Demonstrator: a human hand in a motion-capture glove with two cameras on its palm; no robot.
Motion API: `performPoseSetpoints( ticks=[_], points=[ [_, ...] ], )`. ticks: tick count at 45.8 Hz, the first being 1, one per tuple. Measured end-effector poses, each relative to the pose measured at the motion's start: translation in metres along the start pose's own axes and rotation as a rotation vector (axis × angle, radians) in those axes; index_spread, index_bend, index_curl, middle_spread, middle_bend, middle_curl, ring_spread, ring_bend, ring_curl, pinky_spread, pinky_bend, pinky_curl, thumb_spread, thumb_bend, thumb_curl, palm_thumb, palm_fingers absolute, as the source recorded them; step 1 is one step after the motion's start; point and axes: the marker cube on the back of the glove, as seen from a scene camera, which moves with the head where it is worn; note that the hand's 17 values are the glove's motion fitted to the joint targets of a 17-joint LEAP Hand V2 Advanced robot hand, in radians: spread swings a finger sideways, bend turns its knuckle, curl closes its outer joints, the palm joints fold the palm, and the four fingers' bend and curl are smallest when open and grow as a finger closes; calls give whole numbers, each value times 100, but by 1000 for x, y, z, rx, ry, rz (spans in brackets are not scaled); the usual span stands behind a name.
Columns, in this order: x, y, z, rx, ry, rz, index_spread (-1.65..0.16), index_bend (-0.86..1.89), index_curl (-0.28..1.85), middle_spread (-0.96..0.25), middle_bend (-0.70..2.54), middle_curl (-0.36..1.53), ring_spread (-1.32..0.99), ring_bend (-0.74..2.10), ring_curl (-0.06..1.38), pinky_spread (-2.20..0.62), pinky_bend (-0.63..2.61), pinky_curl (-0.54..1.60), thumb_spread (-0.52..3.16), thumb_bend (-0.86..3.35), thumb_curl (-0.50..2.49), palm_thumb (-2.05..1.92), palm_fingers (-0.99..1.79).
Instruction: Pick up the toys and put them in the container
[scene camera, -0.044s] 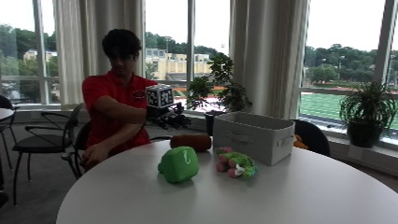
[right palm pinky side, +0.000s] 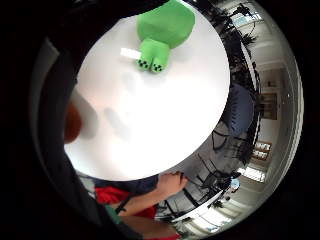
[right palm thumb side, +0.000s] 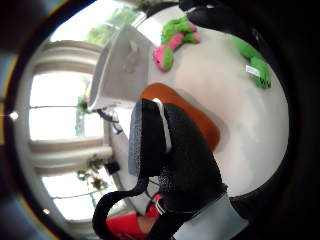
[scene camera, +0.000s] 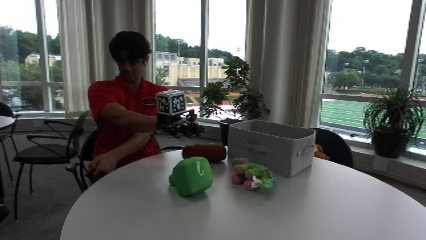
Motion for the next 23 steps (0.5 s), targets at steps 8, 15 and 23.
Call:
performPoseSetpoints(
  ticks=[8, 15, 23],
  points=[
    [2, -7, -3, -8, -12, -20, -31, 18, 11, -16, 20, 10, -19, 22, 8, 2, 44, 16, 95, -6, 2, -9, 13],
    [-3, -8, -3, -9, -4, -24, -36, 18, 14, -18, 20, 15, -22, 23, 11, 2, 45, 19, 113, -6, 4, -9, 10],
    [-7, -12, -5, -11, -49, -53, -39, 18, 18, -19, 20, 19, -24, 24, 13, 2, 46, 22, 120, -7, 6, -11, 9]
  ],
)
